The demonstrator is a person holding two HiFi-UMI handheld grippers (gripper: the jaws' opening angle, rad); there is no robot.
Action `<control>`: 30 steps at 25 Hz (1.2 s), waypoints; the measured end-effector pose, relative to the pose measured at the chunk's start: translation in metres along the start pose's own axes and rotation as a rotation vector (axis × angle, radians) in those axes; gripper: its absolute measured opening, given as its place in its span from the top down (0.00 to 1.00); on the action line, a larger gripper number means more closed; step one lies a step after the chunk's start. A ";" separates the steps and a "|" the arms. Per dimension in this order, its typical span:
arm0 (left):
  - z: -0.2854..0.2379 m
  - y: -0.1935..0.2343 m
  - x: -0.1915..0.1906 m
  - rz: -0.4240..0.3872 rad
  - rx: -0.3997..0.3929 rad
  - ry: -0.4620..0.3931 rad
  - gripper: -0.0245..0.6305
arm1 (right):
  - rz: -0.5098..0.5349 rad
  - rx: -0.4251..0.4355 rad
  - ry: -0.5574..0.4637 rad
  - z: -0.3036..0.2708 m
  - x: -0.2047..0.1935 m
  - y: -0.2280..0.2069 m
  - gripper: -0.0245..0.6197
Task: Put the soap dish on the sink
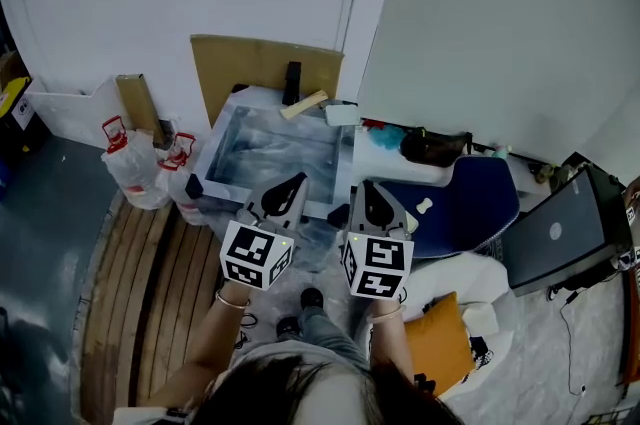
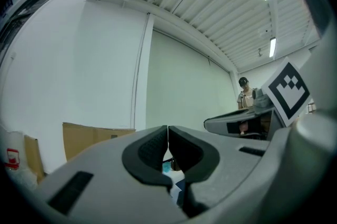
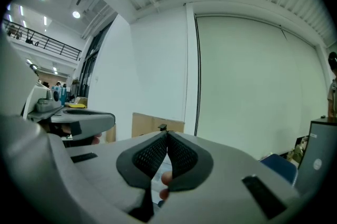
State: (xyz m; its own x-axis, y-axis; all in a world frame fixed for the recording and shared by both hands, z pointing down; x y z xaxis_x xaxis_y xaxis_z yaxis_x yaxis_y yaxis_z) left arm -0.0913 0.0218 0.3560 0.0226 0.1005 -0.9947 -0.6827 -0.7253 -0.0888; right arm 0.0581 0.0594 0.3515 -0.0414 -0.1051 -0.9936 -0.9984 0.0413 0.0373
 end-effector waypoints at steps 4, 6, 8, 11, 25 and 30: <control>0.003 -0.002 0.000 -0.003 0.009 0.000 0.95 | 0.005 0.009 0.001 0.003 -0.003 0.003 0.92; 0.003 -0.003 0.000 -0.007 0.013 0.002 0.95 | 0.005 0.014 0.003 0.004 -0.004 0.003 0.92; 0.003 -0.005 0.002 -0.008 0.019 0.001 0.95 | 0.003 0.020 0.003 0.006 -0.005 0.001 0.92; 0.003 -0.011 0.002 -0.010 0.025 0.002 0.95 | -0.003 0.029 0.001 0.010 -0.006 -0.003 0.92; 0.008 -0.061 0.008 -0.006 0.079 0.019 0.95 | 0.003 0.084 -0.013 0.048 -0.007 -0.031 0.92; 0.009 -0.083 0.006 0.007 0.095 0.023 0.95 | 0.003 0.108 -0.015 0.063 -0.009 -0.043 0.92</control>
State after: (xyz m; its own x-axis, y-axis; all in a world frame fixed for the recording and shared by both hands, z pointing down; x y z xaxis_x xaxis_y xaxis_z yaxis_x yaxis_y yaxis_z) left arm -0.0411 0.0892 0.3574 0.0341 0.0793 -0.9963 -0.7493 -0.6576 -0.0779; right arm 0.1038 0.1215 0.3526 -0.0434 -0.0902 -0.9950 -0.9885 0.1484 0.0297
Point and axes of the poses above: the fingertips, and each gripper's own axes: z backward along the fingers, y to its left, x out of its top, the point moved 6 cm from there along z, backward along the fingers, and after that the axes turned 3 degrees about -z, right-handed, at the moved point
